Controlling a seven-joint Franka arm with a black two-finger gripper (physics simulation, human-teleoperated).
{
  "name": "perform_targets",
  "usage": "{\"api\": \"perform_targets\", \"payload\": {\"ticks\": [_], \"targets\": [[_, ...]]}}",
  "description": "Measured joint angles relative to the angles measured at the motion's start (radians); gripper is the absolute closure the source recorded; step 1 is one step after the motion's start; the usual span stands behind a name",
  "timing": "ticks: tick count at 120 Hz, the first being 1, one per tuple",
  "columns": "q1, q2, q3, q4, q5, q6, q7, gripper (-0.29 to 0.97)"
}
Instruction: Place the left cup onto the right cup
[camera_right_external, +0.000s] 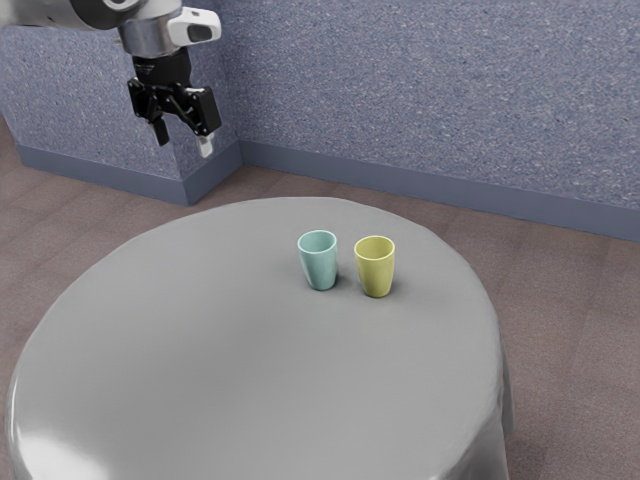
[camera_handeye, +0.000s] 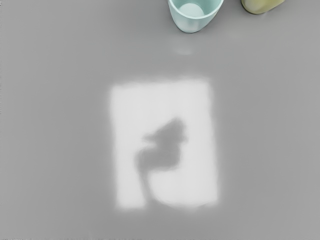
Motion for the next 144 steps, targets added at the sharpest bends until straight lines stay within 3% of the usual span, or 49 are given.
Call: {"api": "perform_targets", "payload": {"ticks": [49,144], "targets": [[0.005,0.028,0.000,0.009,0.003,0.003,0.002,0.02],[0.064,0.271,0.000,0.143,0.007,0.054,0.009,0.02]]}}
